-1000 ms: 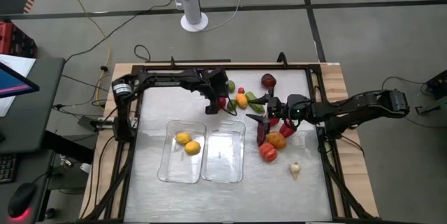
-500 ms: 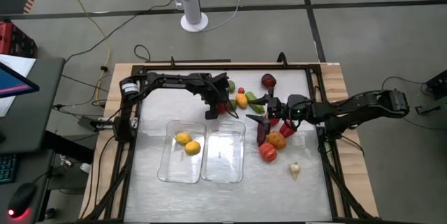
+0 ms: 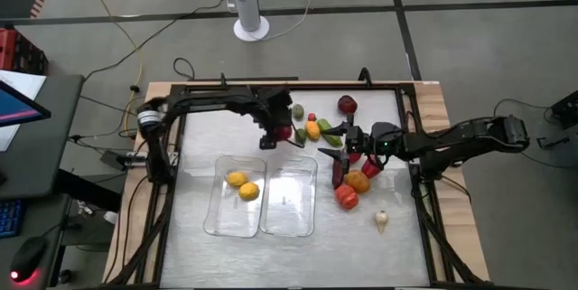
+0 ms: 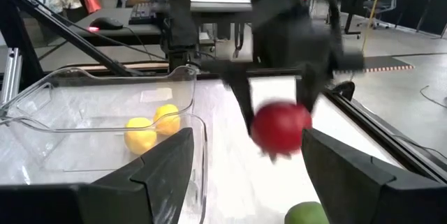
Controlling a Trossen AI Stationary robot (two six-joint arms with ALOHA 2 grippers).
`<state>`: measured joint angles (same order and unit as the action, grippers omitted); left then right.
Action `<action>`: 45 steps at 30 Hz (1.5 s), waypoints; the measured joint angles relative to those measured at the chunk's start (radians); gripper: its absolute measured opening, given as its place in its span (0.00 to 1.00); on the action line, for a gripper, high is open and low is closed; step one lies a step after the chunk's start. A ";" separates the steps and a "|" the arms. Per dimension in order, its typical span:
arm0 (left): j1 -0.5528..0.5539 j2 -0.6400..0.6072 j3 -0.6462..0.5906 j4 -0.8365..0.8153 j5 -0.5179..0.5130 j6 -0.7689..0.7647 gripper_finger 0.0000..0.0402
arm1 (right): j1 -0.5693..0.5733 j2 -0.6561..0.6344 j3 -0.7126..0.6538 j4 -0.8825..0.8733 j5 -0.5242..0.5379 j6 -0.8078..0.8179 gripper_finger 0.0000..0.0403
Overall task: Sort produce into baskets
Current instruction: Put the tomato into the left transparent bin, then put the top green lime into the left transparent bin
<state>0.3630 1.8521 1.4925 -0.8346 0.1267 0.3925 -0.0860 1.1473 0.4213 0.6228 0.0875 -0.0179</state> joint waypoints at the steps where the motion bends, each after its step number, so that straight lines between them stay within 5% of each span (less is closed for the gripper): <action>1: -0.009 -0.029 0.000 -0.015 0.013 -0.014 0.69 | 0.000 0.000 0.000 0.000 0.000 -0.001 0.72; 9: -0.134 -0.211 -0.006 -0.102 0.070 -0.111 0.69 | 0.000 0.000 0.000 -0.004 0.000 -0.001 0.72; 19: -0.348 -0.258 -0.008 -0.479 0.060 -0.422 0.69 | 0.000 0.000 0.000 -0.011 0.000 0.010 0.72; 26: -0.505 -0.255 -0.008 -0.495 -0.253 -0.573 0.77 | 0.000 0.000 0.000 -0.010 0.000 0.013 0.72; 35: -0.514 -0.255 -0.008 -0.494 -0.290 -0.601 0.93 | 0.000 0.000 0.000 -0.009 0.000 0.027 0.72; 40: -0.462 -0.255 -0.008 -0.388 -0.469 -0.499 0.95 | 0.000 0.000 0.000 0.005 -0.001 0.021 0.72; 45: -0.319 -0.230 -0.008 -0.235 -0.377 -0.334 0.93 | 0.001 0.000 0.000 0.005 -0.007 0.022 0.72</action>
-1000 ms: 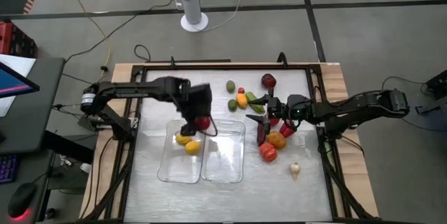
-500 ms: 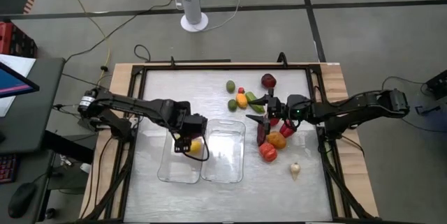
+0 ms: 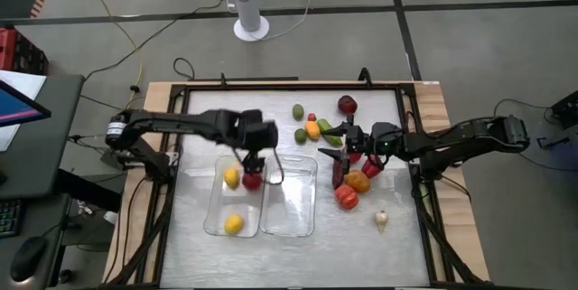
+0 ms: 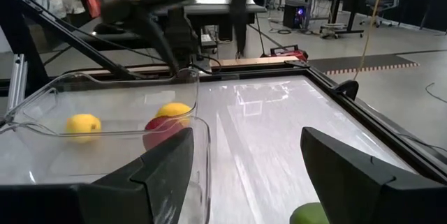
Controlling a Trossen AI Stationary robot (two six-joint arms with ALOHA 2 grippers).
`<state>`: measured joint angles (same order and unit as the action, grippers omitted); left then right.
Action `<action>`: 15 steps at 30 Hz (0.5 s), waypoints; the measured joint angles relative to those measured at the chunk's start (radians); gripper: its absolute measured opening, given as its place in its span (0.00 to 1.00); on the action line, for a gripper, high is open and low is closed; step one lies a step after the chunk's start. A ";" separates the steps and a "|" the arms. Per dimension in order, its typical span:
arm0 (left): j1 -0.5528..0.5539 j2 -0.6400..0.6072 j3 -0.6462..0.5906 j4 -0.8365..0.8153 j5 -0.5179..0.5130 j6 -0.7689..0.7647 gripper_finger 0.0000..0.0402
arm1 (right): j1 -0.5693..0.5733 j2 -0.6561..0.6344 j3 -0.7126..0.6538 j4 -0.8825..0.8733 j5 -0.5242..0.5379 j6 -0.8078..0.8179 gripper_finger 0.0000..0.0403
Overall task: Sort produce into baskets
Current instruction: Put the top green lime into the left transparent bin
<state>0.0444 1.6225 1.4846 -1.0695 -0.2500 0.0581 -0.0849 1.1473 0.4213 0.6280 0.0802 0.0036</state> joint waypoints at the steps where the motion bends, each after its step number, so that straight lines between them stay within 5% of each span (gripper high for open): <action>1: 0.036 0.007 0.000 0.029 0.018 0.038 0.93 | 0.000 0.000 0.000 0.000 0.000 0.001 0.72; 9: 0.301 0.135 0.000 0.291 0.219 0.180 0.92 | -0.006 0.000 0.000 -0.011 -0.002 -0.007 0.72; 15: 0.404 0.287 0.003 0.525 0.283 0.109 0.92 | -0.010 0.000 0.000 -0.022 -0.003 -0.012 0.72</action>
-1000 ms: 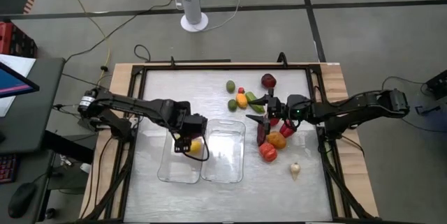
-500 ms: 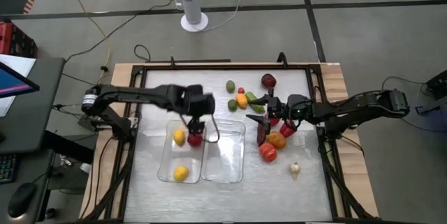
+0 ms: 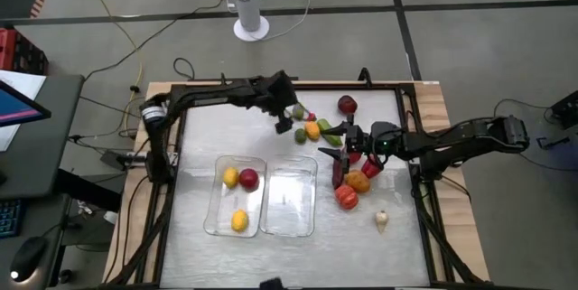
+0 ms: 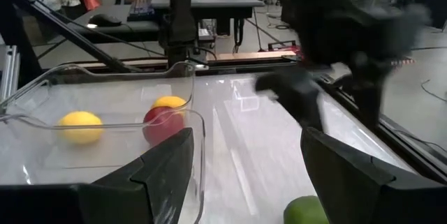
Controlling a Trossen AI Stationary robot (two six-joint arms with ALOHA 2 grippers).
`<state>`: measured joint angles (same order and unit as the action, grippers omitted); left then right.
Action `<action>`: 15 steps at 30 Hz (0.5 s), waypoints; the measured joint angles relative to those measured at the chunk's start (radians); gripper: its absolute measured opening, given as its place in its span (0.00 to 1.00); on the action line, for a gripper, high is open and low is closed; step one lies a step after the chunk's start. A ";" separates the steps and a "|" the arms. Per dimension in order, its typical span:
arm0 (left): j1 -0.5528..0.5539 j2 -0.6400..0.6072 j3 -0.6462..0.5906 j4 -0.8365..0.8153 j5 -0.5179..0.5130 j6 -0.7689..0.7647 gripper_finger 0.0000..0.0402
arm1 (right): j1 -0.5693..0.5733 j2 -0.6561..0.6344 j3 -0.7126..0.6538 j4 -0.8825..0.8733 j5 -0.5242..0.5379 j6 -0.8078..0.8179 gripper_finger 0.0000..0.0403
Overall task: Sort produce into baskets
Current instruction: Put the top green lime into the left transparent bin
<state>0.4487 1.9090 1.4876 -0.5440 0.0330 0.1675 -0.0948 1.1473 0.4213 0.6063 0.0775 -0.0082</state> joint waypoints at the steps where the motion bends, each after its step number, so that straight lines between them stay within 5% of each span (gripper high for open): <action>1: 0.009 0.023 0.003 0.033 0.005 -0.032 0.92 | 0.000 0.000 0.000 -0.001 0.000 0.000 0.72; 6: 0.035 0.105 0.008 0.147 0.000 -0.173 0.92 | 0.000 0.000 0.000 -0.002 0.000 -0.001 0.72; 15: 0.027 0.172 0.008 0.208 -0.078 -0.191 0.92 | 0.000 0.000 0.000 0.010 0.000 -0.003 0.72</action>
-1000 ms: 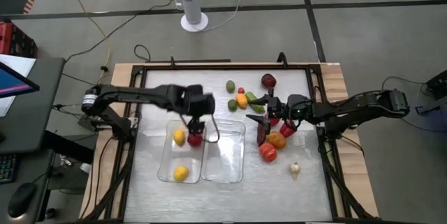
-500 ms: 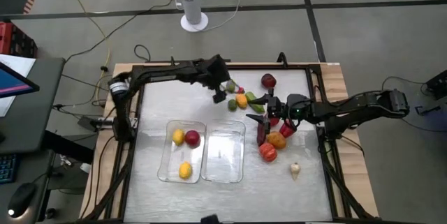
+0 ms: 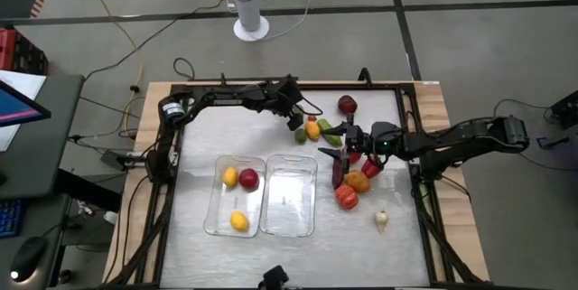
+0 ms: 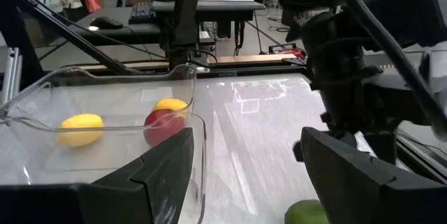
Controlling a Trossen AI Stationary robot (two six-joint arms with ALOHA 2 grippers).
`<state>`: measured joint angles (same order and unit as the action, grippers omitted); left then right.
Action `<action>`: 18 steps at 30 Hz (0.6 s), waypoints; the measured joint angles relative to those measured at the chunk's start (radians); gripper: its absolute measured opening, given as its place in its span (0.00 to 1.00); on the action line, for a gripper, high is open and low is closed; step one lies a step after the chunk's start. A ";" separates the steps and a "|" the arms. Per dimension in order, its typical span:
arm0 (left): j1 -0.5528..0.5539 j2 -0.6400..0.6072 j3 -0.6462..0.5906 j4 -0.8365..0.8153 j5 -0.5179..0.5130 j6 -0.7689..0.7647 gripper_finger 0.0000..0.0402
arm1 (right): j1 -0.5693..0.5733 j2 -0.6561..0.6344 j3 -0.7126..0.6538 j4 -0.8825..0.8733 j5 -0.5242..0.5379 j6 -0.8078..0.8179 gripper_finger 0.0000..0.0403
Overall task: Sort produce into baskets
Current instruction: Put the top green lime into the left transparent bin
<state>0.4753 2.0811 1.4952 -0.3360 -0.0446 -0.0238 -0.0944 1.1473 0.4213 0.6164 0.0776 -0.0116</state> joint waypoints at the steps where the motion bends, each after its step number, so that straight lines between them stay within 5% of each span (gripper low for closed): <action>1: -0.003 0.000 0.000 0.016 -0.015 -0.002 0.92 | 0.000 0.000 0.000 0.001 0.000 0.000 0.72; 18: 0.000 0.101 0.004 0.055 -0.065 0.032 0.90 | 0.002 0.000 0.000 0.005 0.000 0.003 0.72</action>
<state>0.4752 2.1822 1.4990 -0.2811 -0.1094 0.0082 -0.0921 1.1473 0.4213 0.6216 0.0780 -0.0088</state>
